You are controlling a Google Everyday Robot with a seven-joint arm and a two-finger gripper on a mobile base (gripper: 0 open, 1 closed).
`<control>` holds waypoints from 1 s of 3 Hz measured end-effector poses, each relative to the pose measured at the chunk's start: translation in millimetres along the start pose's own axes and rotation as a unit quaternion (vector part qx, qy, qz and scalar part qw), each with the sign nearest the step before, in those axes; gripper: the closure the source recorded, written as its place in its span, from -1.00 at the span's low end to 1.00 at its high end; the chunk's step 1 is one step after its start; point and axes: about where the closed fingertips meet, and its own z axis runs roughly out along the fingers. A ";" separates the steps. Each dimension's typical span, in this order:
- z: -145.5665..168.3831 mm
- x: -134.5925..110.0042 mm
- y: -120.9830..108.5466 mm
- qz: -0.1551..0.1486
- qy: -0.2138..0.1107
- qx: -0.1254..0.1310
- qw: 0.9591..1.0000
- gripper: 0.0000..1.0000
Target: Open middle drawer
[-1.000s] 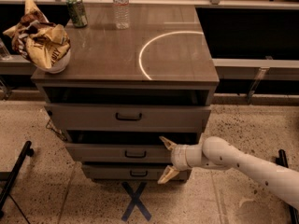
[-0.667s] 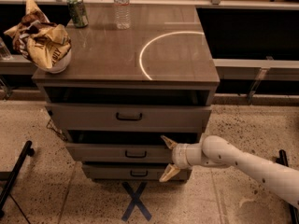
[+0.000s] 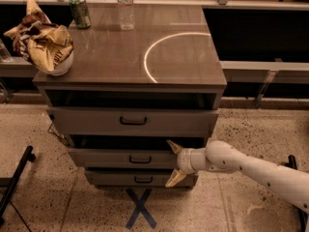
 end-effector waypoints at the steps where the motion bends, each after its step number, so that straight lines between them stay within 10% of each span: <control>1: 1.8 4.4 -0.5 -0.003 0.014 0.001 1.000 -1.00; 3: 8.8 11.4 0.4 0.007 0.011 -0.025 1.000 -1.00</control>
Offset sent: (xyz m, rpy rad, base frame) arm 0.0073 -0.0064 -0.0124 -0.0440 0.0230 -0.0038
